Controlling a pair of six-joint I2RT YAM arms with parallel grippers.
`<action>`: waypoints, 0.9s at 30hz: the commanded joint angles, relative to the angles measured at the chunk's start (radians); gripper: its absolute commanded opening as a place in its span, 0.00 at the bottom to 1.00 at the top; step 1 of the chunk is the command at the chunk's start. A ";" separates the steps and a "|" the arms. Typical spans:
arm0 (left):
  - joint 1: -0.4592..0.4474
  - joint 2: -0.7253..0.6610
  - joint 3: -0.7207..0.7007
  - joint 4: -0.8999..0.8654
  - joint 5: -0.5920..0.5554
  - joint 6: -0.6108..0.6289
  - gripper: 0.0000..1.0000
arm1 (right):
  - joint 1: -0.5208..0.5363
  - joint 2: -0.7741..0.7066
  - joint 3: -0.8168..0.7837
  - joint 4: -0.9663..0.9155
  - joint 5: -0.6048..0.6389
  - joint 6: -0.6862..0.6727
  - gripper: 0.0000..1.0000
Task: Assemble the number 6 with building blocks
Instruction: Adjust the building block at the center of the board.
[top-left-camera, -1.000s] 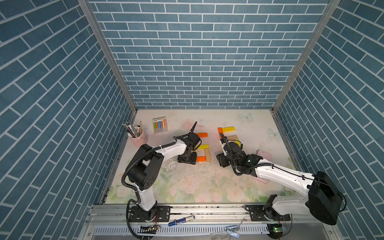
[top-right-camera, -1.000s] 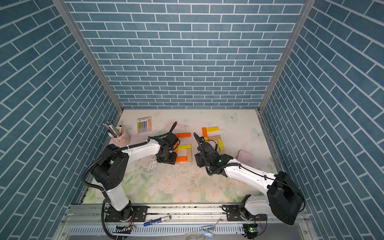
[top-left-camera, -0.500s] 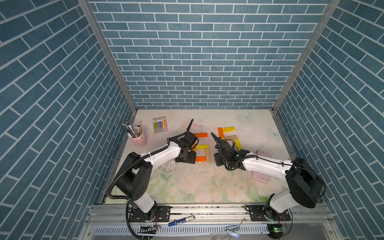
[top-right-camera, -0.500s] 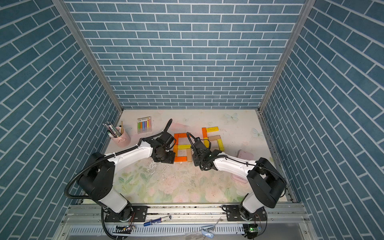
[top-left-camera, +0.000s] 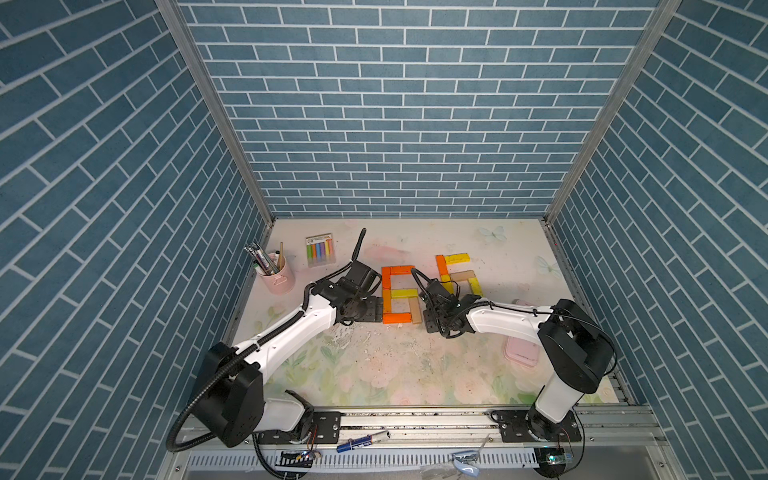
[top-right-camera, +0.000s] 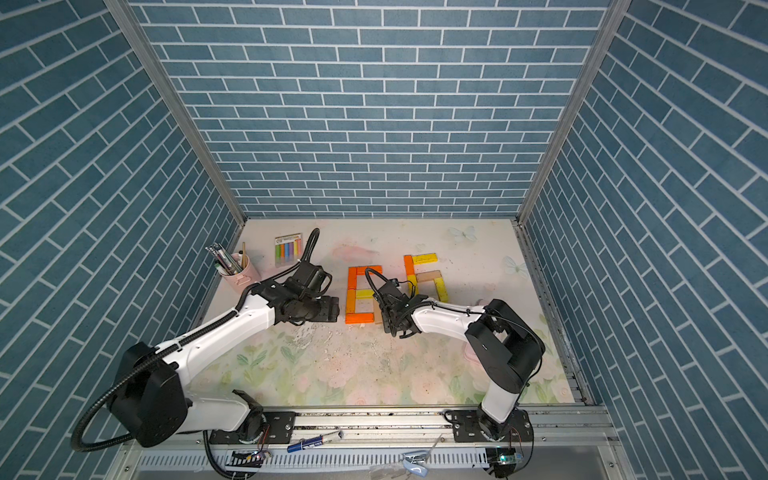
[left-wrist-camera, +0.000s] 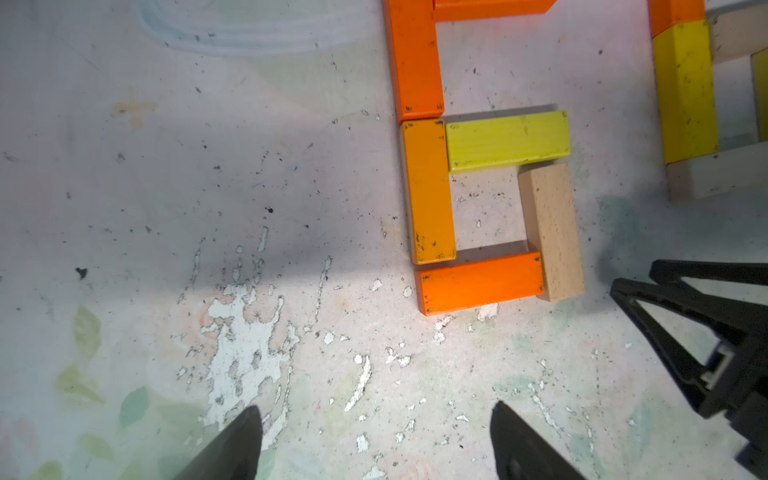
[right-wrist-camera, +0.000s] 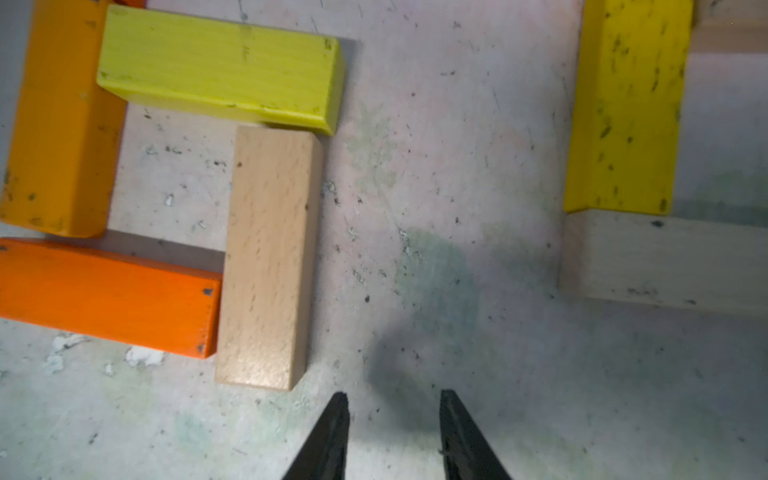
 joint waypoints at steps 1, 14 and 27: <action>0.014 -0.034 -0.013 -0.020 -0.025 -0.012 0.88 | 0.003 0.026 0.026 -0.023 0.012 0.053 0.39; 0.027 -0.064 -0.028 -0.013 -0.027 -0.017 0.89 | 0.005 0.074 0.063 -0.022 -0.014 0.048 0.47; 0.037 -0.049 -0.030 -0.002 -0.021 -0.014 0.89 | 0.006 0.087 0.069 -0.021 -0.026 0.046 0.52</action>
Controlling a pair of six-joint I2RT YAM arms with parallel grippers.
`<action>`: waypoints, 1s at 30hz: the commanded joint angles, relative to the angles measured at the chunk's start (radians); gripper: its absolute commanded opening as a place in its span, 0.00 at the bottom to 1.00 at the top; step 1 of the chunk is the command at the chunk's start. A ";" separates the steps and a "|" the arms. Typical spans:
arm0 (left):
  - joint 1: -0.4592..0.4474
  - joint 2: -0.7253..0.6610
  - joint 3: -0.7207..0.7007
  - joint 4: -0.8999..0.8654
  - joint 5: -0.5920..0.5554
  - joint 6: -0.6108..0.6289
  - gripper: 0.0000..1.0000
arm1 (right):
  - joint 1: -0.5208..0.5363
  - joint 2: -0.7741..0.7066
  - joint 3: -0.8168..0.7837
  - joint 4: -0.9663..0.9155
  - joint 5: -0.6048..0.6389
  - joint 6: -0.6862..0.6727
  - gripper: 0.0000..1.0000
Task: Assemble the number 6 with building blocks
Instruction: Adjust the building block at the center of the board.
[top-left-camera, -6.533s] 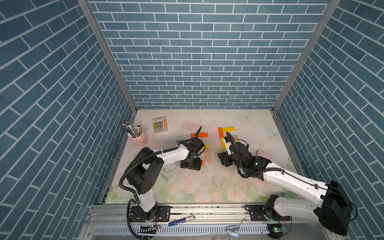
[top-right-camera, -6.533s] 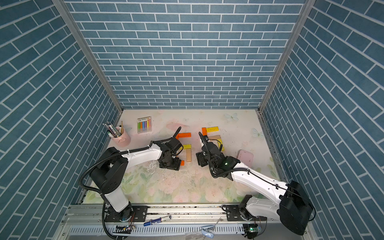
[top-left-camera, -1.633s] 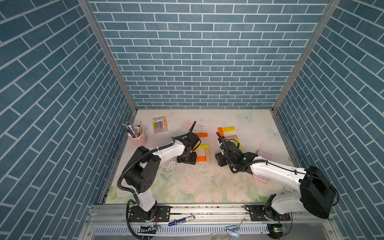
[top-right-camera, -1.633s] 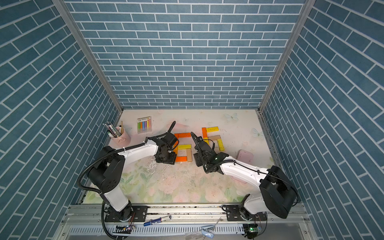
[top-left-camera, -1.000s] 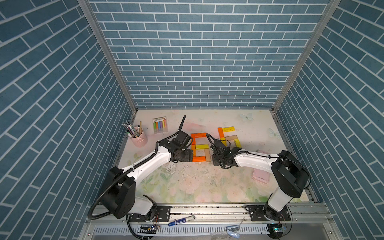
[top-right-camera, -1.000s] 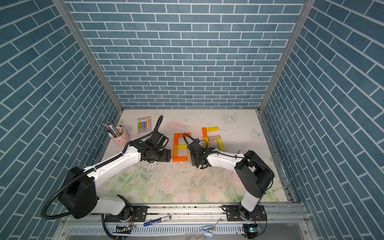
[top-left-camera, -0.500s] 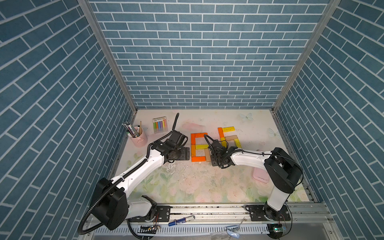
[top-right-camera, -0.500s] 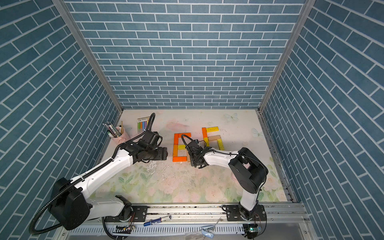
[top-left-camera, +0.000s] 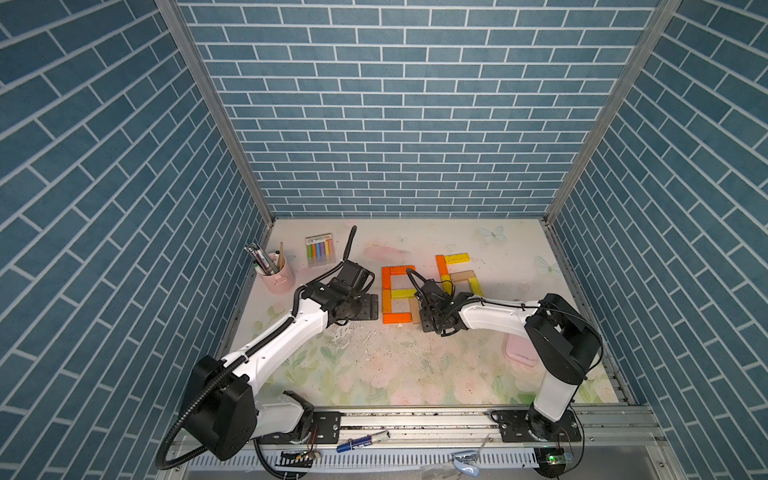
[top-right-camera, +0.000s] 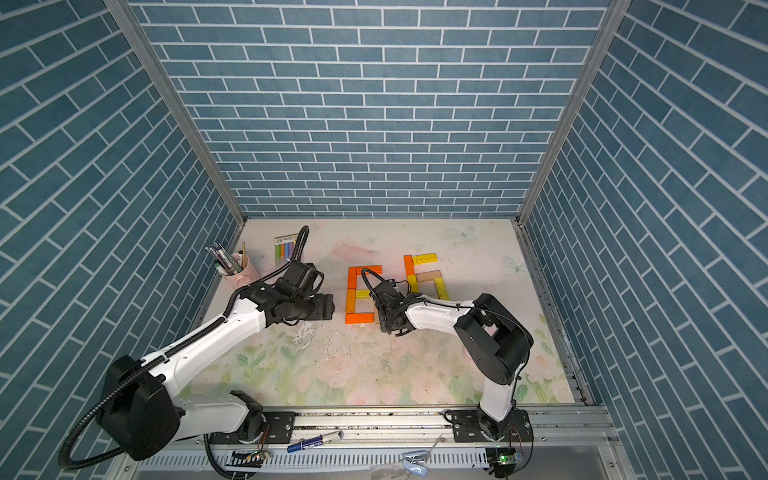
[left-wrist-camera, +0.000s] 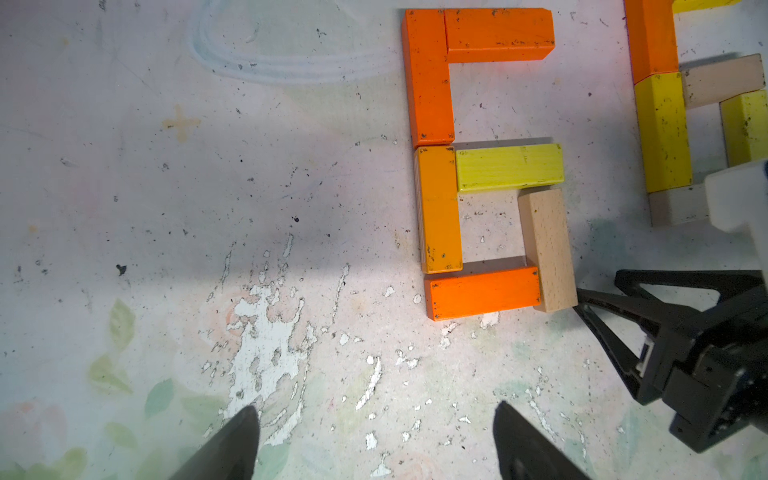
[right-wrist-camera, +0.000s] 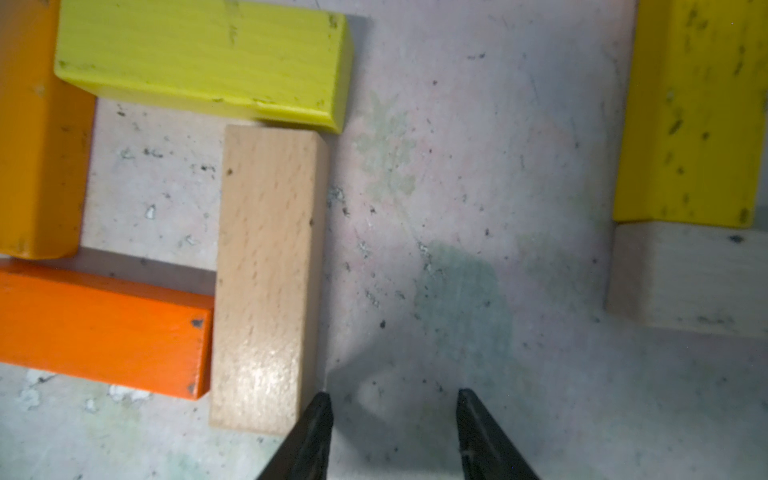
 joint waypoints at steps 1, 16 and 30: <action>0.007 0.002 -0.013 0.002 -0.015 -0.010 0.89 | 0.006 0.019 0.021 -0.017 -0.008 0.035 0.52; 0.012 0.003 -0.015 0.008 -0.010 -0.010 0.89 | 0.007 0.020 0.025 -0.019 -0.007 0.033 0.56; 0.021 0.005 0.008 -0.005 -0.012 0.014 0.91 | 0.007 -0.051 0.049 -0.059 0.044 0.004 0.59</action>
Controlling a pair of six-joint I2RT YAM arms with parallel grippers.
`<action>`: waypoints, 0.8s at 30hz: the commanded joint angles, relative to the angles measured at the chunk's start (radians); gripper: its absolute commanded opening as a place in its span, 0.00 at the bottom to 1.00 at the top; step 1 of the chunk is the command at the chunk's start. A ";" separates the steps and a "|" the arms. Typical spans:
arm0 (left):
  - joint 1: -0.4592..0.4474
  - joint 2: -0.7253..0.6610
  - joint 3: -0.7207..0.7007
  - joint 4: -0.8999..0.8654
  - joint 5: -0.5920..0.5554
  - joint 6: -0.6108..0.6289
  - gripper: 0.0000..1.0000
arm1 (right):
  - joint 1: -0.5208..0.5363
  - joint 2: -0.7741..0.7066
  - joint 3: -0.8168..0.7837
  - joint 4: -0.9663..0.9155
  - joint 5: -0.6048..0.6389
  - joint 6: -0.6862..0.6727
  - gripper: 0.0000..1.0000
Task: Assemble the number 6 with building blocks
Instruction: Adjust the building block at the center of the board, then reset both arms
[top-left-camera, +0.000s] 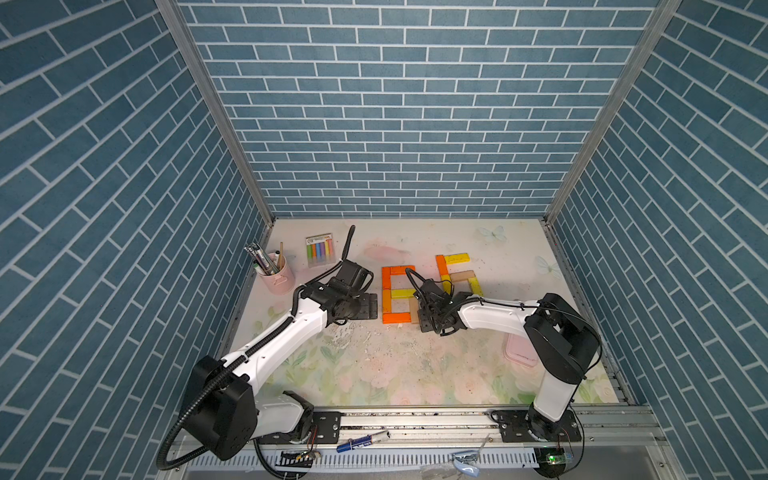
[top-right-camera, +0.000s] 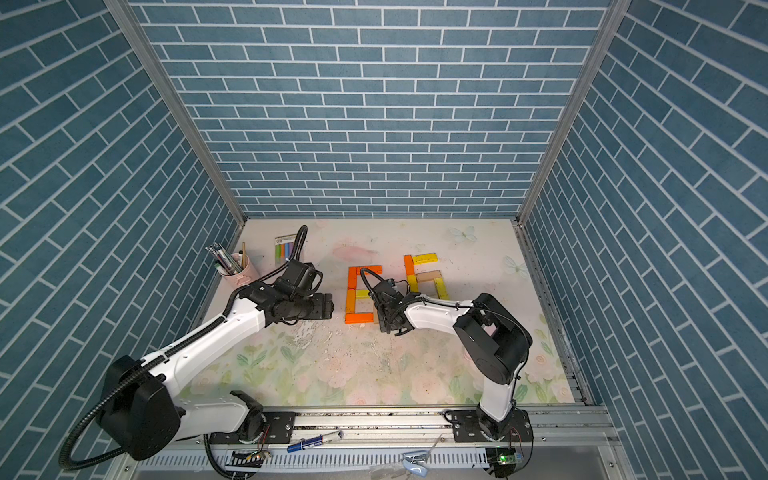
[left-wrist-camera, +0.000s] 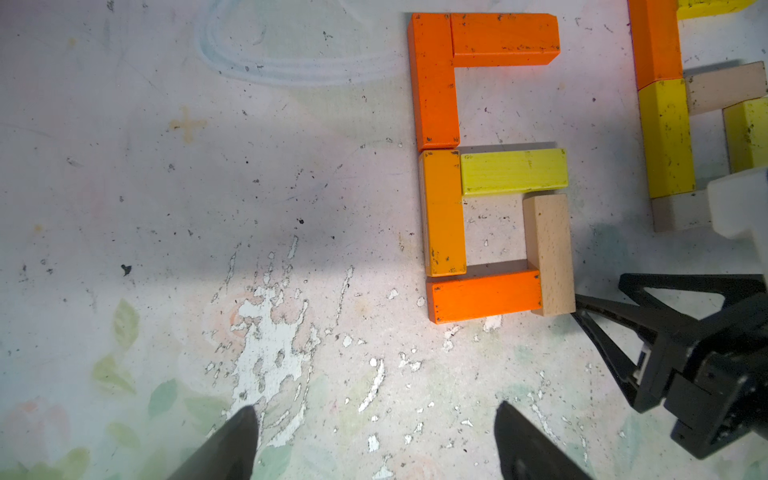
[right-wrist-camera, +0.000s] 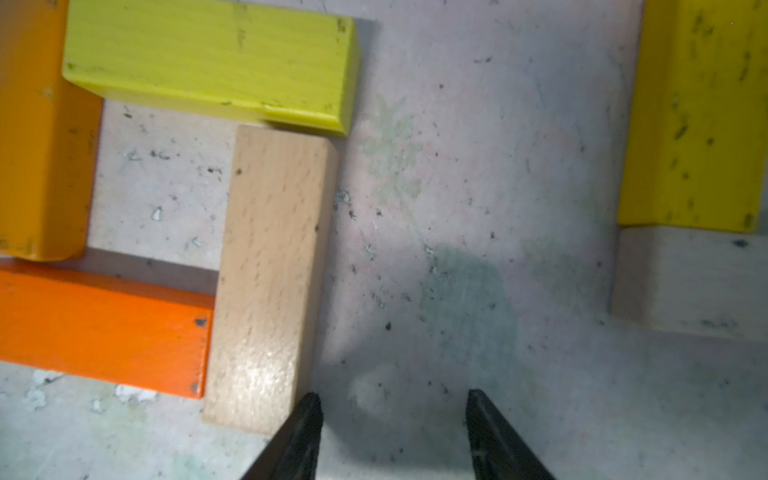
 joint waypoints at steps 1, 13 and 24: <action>0.010 0.003 0.017 -0.012 -0.014 0.016 0.92 | 0.003 -0.071 0.037 -0.049 0.044 -0.002 0.60; 0.034 -0.089 0.185 -0.075 -0.104 0.269 0.99 | -0.079 -0.482 0.018 -0.109 0.363 -0.321 0.84; 0.157 -0.286 0.041 0.213 -0.133 0.458 0.99 | -0.393 -0.915 -0.268 0.180 0.372 -0.490 0.98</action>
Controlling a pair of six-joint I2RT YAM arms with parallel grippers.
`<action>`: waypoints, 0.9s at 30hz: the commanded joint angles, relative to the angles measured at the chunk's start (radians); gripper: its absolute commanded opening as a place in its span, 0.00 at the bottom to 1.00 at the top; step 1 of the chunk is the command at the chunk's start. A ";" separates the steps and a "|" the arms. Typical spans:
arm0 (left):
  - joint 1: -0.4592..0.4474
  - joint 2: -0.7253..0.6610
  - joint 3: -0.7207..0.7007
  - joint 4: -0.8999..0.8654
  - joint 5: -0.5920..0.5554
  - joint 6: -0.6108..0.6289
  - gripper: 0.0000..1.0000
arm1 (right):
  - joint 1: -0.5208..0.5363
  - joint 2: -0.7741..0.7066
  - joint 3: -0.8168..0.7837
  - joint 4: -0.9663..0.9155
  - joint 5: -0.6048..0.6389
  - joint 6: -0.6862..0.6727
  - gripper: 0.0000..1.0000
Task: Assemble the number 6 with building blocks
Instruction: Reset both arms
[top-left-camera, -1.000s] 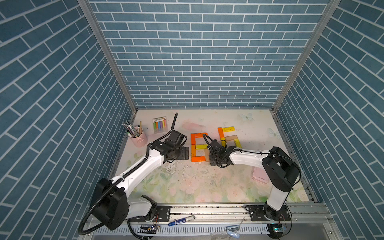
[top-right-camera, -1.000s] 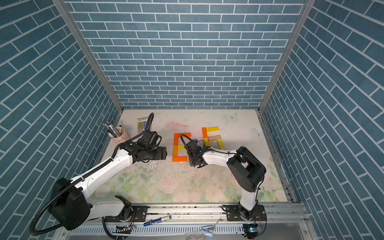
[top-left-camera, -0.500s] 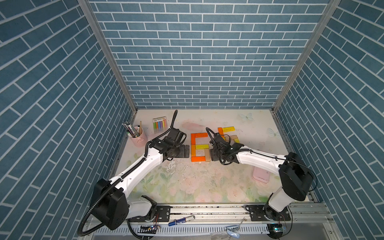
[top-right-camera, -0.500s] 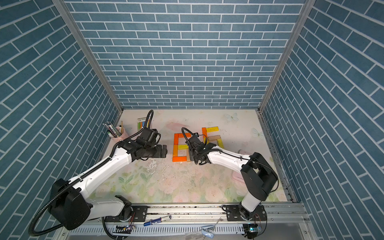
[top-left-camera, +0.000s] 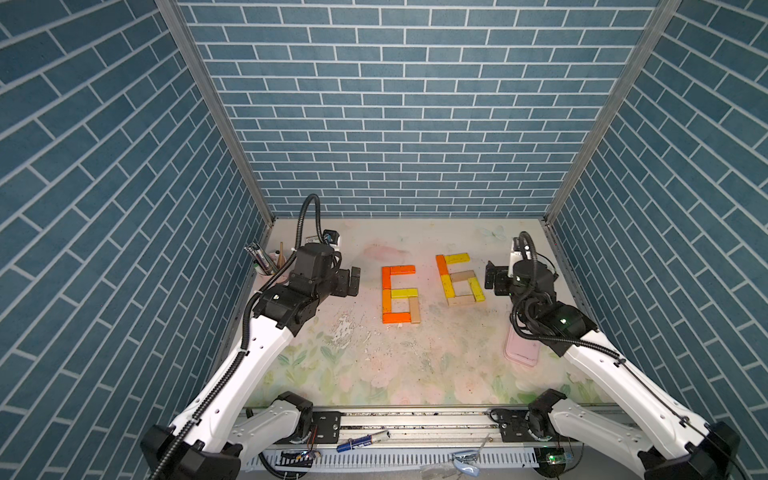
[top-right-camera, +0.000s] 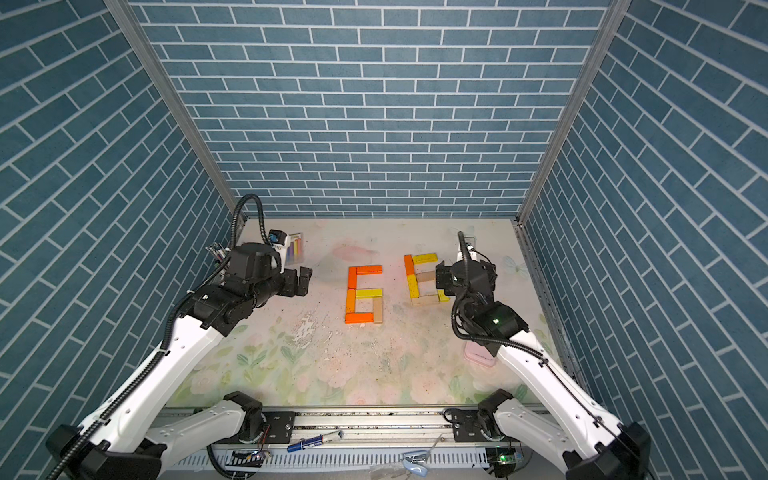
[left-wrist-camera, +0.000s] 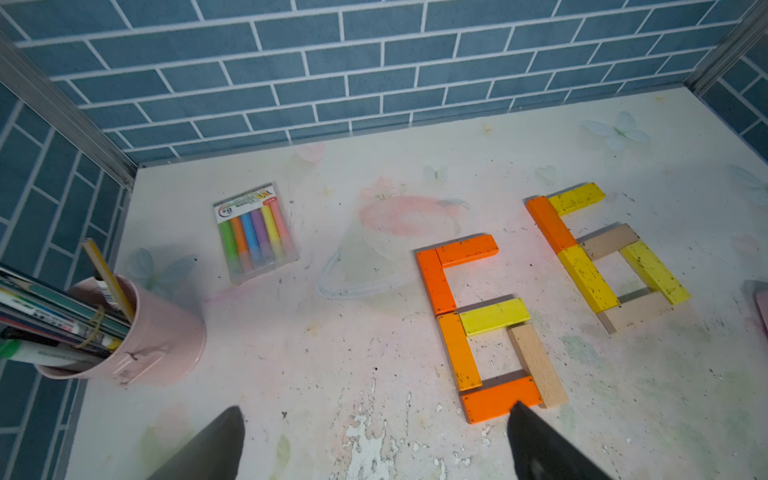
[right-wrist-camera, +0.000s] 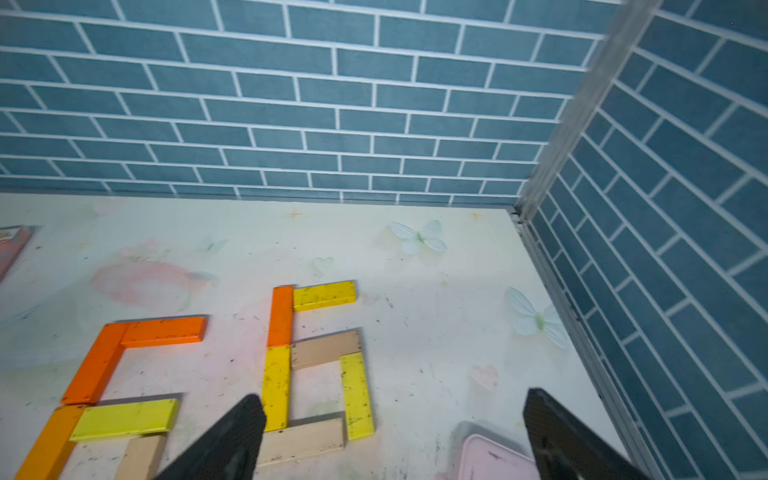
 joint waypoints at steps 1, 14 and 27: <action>0.045 -0.034 -0.105 0.154 -0.030 0.087 0.99 | -0.081 -0.048 -0.090 0.108 -0.003 -0.059 0.98; 0.361 0.108 -0.469 0.622 0.088 0.080 0.99 | -0.404 0.057 -0.465 0.540 -0.167 -0.028 0.98; 0.434 0.325 -0.519 0.886 0.144 0.125 0.99 | -0.492 0.396 -0.450 0.842 -0.231 -0.105 0.98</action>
